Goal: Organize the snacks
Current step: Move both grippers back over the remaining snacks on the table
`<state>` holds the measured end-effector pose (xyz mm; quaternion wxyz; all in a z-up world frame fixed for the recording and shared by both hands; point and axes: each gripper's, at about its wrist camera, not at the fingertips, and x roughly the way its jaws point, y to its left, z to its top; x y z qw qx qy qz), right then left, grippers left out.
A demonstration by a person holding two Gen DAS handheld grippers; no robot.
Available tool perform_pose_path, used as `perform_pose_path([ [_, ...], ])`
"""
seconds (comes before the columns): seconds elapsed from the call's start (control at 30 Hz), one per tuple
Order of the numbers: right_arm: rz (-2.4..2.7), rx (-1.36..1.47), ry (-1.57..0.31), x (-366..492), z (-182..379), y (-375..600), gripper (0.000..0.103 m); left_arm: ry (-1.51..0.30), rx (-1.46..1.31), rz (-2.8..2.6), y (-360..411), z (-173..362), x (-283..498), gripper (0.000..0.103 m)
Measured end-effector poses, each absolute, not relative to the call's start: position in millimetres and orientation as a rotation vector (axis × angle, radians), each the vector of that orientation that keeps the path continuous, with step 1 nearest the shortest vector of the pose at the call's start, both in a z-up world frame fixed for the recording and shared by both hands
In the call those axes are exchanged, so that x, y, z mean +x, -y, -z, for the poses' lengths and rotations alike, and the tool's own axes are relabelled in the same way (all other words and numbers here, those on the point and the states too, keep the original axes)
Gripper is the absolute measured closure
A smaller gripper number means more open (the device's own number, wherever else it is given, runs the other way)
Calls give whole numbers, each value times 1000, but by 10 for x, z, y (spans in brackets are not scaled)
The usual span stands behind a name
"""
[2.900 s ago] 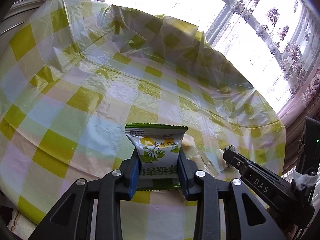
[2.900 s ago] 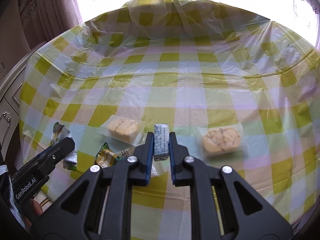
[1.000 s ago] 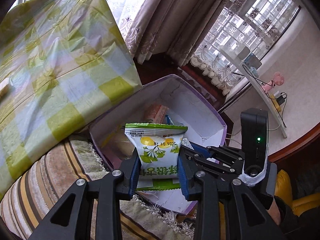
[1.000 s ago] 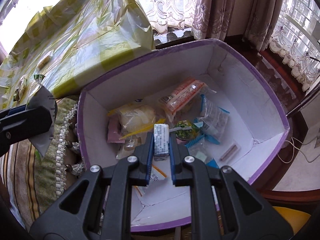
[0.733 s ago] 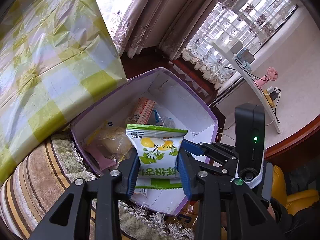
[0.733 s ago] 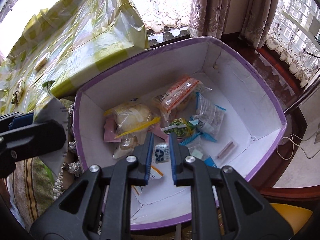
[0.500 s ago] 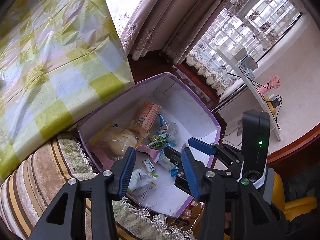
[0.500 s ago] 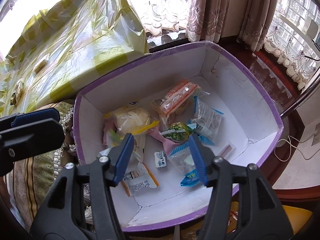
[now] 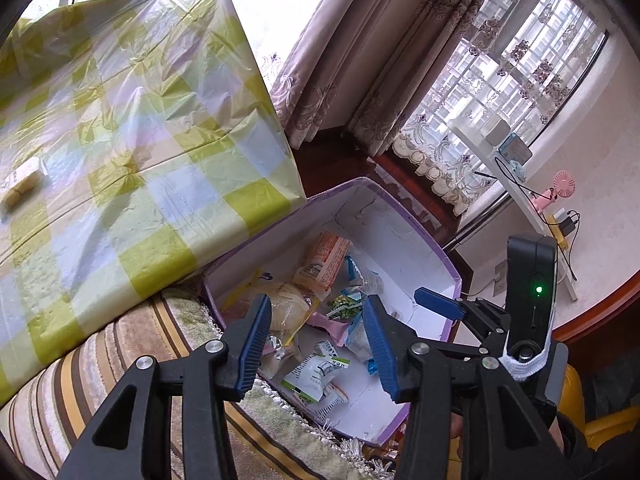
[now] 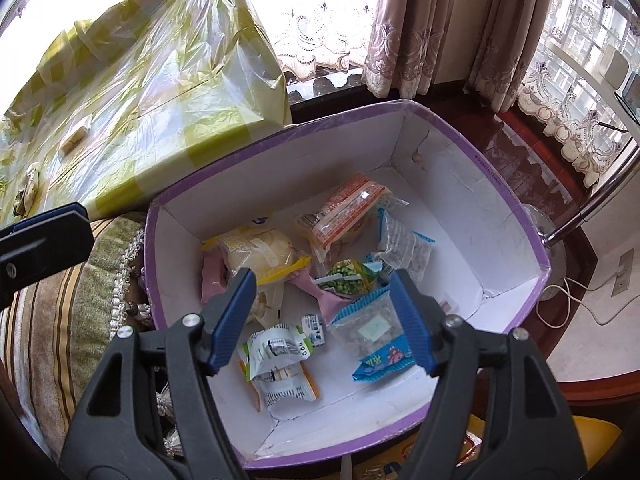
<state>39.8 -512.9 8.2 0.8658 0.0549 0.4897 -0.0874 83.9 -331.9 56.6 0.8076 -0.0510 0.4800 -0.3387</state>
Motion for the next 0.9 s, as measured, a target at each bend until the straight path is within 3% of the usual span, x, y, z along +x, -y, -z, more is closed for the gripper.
perform_pose_path([
  [0.3, 95, 127, -978, 586, -258, 4838, 31, -991, -196, 623, 2864, -602, 963, 54],
  [0.9, -153, 42, -943, 964, -418, 3729, 20, -900, -415, 294, 1358, -595, 1101, 54],
])
